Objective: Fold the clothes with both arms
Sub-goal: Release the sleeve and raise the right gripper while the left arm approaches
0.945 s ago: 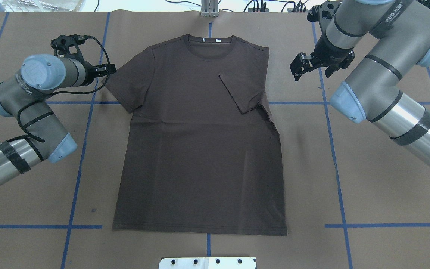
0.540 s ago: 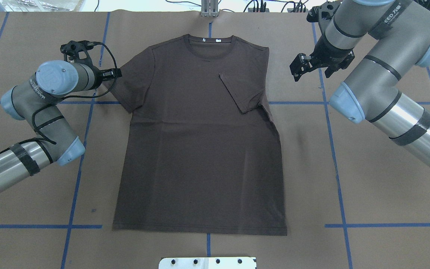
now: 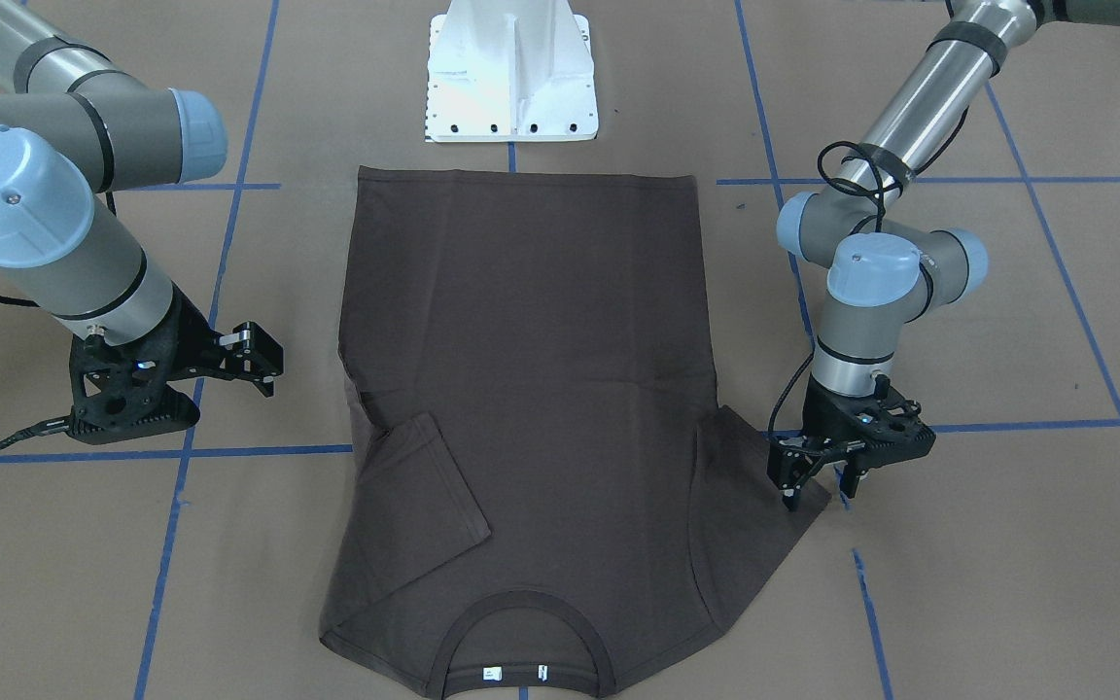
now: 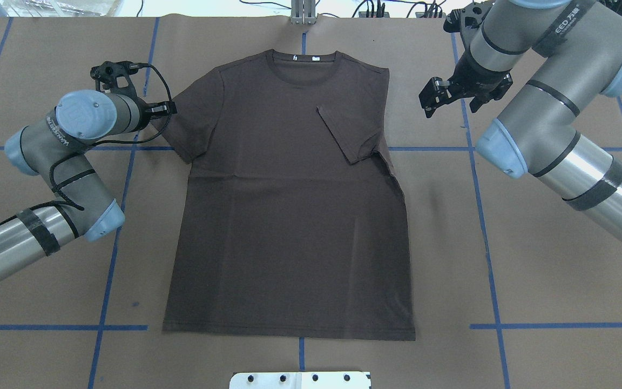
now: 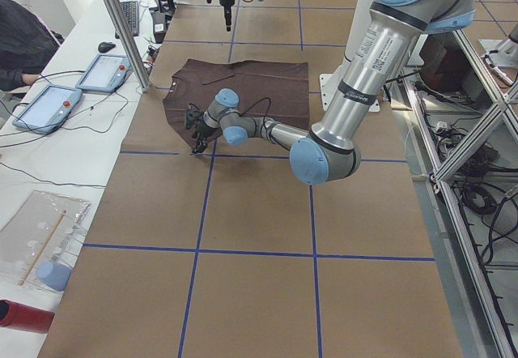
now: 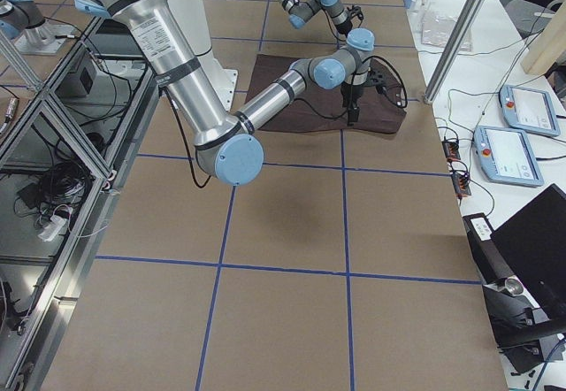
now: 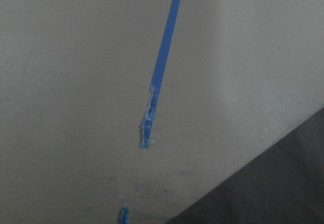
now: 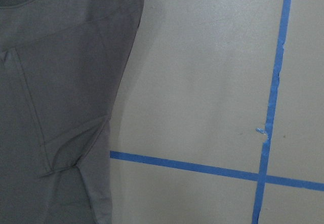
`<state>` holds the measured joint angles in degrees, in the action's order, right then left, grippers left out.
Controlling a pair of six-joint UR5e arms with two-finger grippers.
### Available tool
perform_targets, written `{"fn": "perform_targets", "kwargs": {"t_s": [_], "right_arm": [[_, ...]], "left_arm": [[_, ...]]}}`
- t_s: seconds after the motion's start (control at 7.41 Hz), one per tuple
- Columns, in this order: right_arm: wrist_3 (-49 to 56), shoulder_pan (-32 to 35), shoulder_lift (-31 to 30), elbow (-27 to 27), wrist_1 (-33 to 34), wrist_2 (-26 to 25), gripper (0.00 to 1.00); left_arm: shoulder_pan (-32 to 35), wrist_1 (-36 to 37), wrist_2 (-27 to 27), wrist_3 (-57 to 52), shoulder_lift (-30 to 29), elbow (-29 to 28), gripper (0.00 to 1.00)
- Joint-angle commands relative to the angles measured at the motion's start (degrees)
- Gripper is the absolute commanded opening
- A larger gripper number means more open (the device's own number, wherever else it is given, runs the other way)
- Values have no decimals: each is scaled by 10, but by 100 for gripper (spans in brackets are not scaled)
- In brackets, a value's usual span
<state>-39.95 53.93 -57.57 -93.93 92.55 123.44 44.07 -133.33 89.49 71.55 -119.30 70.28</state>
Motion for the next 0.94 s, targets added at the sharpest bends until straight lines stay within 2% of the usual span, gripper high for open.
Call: {"fn": "perform_targets", "kwargs": {"t_s": [0.0, 0.13, 0.54, 0.67, 0.81], "right_arm": [[0, 0, 0, 1, 0, 0, 100], [0, 0, 0, 1, 0, 0, 100], [1, 0, 0, 6, -1, -1, 100], [2, 0, 0, 7, -1, -2, 100], [2, 0, 0, 8, -1, -2, 100]], "left_arm": [[0, 1, 1, -1, -1, -1, 52], [0, 1, 1, -1, -1, -1, 48], [-1, 2, 1, -1, -3, -1, 46], [-3, 3, 1, -1, -4, -1, 40], [-4, 4, 1, -1, -6, -1, 28]]}}
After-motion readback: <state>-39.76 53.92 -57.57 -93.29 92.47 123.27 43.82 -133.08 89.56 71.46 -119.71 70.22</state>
